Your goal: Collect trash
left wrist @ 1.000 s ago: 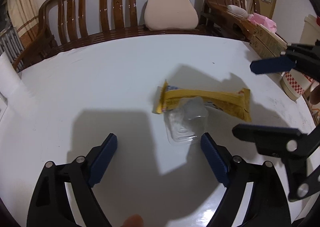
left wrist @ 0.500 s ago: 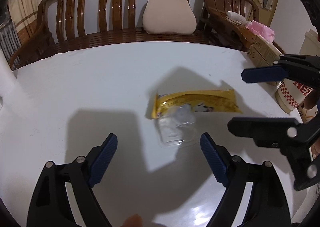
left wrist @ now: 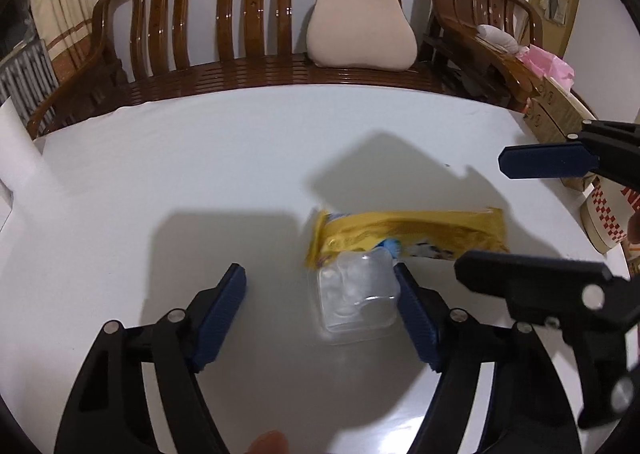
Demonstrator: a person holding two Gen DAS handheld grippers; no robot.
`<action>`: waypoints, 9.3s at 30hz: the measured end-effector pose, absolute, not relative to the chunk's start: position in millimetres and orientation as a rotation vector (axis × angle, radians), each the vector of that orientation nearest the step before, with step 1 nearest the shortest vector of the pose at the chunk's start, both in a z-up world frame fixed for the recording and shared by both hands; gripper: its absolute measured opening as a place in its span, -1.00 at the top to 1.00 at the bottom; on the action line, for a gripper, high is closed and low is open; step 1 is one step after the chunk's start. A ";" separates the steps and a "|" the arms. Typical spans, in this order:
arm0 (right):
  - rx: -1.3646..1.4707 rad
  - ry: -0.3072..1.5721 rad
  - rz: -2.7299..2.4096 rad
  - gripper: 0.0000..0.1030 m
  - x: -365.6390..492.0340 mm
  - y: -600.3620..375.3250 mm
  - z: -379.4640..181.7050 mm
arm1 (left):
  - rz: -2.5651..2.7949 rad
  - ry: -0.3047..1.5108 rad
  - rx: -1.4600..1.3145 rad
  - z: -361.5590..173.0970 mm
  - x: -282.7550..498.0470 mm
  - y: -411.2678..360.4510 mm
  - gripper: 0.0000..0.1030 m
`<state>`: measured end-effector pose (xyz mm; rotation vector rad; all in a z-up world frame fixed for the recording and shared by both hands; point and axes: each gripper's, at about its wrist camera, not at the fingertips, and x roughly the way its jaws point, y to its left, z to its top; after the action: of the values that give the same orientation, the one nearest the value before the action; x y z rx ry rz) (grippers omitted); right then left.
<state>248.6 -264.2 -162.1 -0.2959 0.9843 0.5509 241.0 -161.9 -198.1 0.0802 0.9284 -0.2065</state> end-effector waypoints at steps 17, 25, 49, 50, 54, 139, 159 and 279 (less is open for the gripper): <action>-0.333 1.030 0.551 -0.26 258.9 -233.2 -190.1 | -0.184 0.924 0.077 -198.2 246.0 -122.0 -0.12; -0.383 1.029 0.539 0.00 247.8 -223.0 -201.9 | -0.173 0.919 0.075 -198.2 243.7 -118.1 0.11; -0.334 1.026 0.556 0.84 231.8 -216.8 -202.7 | -0.176 0.929 0.042 -196.2 235.3 -112.2 0.26; -0.336 1.024 0.553 0.84 231.0 -217.3 -202.7 | -0.180 0.929 0.040 -195.9 233.7 -112.4 0.26; -0.329 1.025 0.545 0.84 227.2 -218.9 -202.2 | -0.184 0.927 0.037 -193.2 230.2 -110.2 0.26; -0.231 0.747 0.369 0.84 -172.3 -226.3 -77.9 | -0.474 0.888 0.164 -123.9 -127.3 -89.0 0.26; -0.108 1.150 0.335 0.84 -136.1 -199.9 -274.2 | -0.364 1.289 0.099 -327.9 -111.8 -78.3 0.26; 0.121 0.670 -0.104 -0.87 -141.0 -232.7 -63.1 | -0.074 0.715 0.101 -82.0 -86.6 -21.3 -0.85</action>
<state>-141.0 -232.7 -63.1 0.1213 0.6703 -0.1040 -86.6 -21.3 -82.0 0.1014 0.7147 -0.0744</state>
